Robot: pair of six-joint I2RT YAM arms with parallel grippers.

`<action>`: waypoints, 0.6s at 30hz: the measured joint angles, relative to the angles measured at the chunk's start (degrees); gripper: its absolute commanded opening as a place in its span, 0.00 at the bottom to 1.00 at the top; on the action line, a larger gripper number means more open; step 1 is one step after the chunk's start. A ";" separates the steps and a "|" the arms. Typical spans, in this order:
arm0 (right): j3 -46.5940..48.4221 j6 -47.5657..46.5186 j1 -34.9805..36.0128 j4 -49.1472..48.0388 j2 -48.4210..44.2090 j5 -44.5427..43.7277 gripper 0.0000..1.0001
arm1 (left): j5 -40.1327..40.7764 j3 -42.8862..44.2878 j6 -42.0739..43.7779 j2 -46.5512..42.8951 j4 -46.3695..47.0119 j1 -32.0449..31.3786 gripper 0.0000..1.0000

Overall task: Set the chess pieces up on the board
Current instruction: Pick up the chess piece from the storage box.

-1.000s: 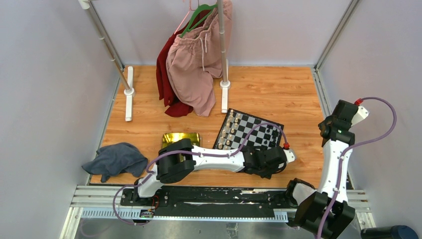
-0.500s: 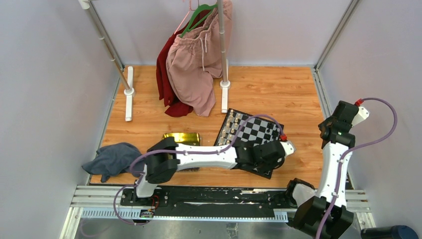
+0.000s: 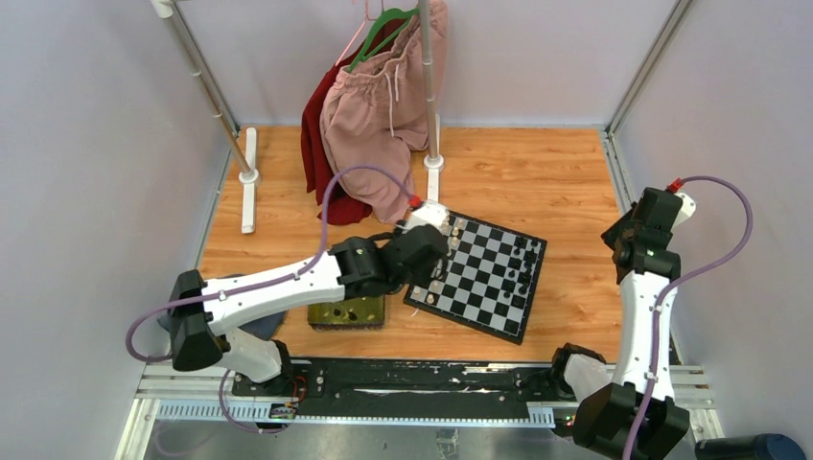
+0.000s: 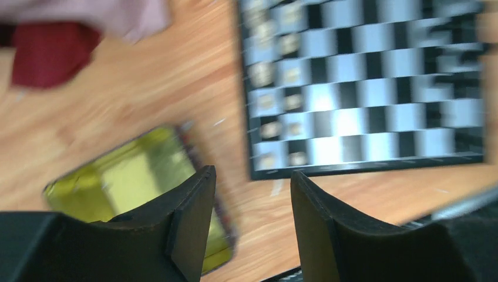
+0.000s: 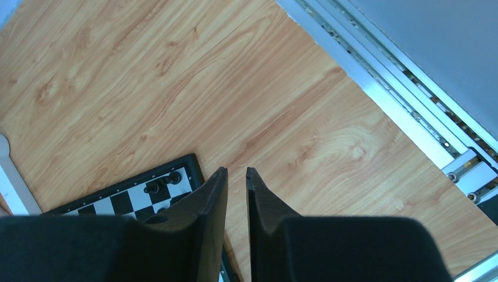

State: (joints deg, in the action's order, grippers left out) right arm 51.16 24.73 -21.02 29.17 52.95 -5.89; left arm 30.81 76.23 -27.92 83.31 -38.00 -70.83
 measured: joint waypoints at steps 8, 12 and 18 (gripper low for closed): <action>0.13 -0.92 5.81 -0.02 2.10 0.11 0.23 | 1.81 -17.33 -15.23 -9.64 -8.87 12.59 0.51; 0.17 -1.73 8.24 -0.02 2.56 -0.04 0.23 | 1.16 -22.64 -21.97 -13.75 -9.46 15.32 0.50; 0.15 -2.49 8.57 -0.07 2.56 -0.13 0.23 | -0.11 -28.46 -30.38 -19.26 -10.27 17.09 0.50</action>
State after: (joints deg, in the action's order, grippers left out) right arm 51.31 22.24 -12.45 29.10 55.51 -6.02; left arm 30.70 47.77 -58.30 64.05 -48.27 -53.74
